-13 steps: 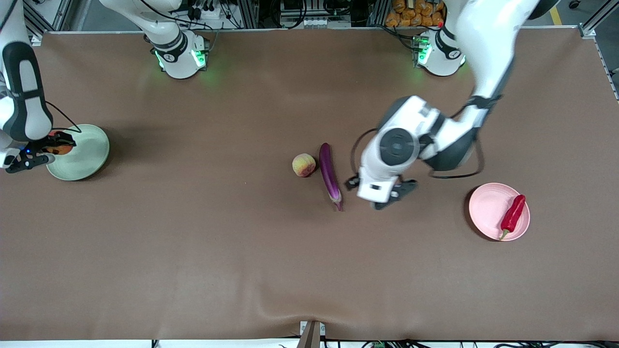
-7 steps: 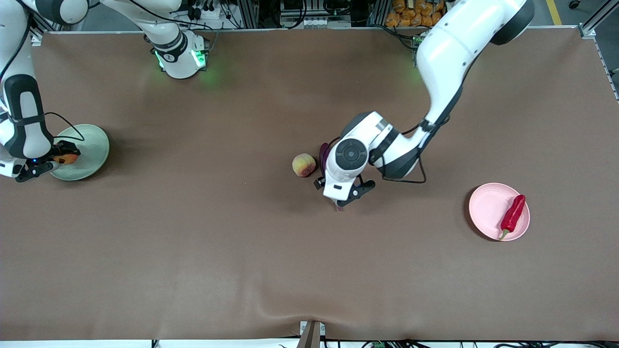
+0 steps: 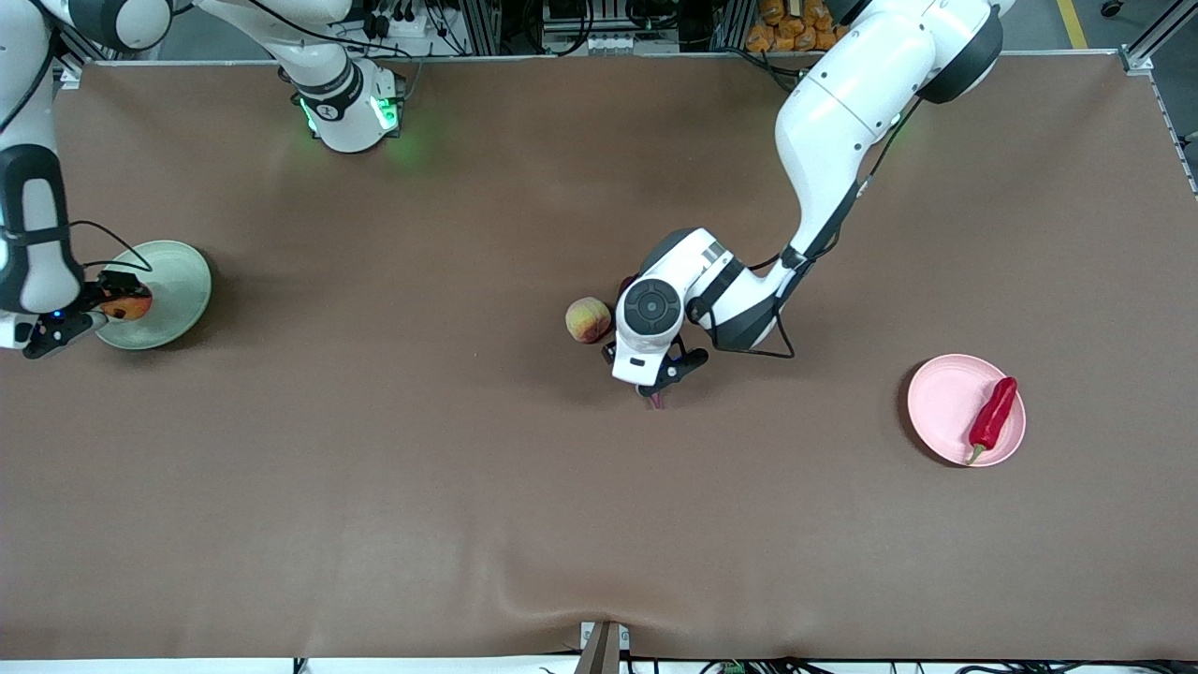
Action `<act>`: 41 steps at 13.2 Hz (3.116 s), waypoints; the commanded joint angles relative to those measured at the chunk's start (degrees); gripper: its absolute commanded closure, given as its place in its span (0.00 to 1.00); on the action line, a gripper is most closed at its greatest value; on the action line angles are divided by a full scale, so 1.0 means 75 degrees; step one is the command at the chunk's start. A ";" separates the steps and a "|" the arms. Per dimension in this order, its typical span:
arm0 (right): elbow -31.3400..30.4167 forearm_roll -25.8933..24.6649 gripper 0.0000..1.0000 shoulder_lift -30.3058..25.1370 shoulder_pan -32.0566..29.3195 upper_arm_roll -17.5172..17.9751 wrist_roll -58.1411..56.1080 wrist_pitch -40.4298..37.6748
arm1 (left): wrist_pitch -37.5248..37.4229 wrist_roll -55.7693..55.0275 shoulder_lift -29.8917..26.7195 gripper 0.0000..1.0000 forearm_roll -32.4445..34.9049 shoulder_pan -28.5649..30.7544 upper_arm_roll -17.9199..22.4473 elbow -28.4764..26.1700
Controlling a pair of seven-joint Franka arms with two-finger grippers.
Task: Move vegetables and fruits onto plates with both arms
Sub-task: 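Release the pomegranate on the green plate while the left gripper grasps the eggplant, then carry the eggplant with the left gripper while the right gripper reaches the peach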
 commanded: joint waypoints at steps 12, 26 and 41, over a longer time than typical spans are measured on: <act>0.1307 0.0156 0.00 -0.1299 0.1935 -0.0409 0.4899 -0.5264 | 0.0108 -0.0231 -0.0507 0.96 0.0067 -0.0347 0.0846 0.0222; 0.0780 0.1821 0.00 -0.2543 0.2325 0.4145 1.3852 -0.3596 | -0.0394 0.1543 -0.2349 0.89 0.0208 0.2979 0.0846 0.0175; 0.0510 0.1774 0.00 -0.0915 0.3578 0.6412 1.7901 0.2032 | -0.1708 0.7117 -0.0920 0.88 0.3171 0.4471 0.0846 0.0034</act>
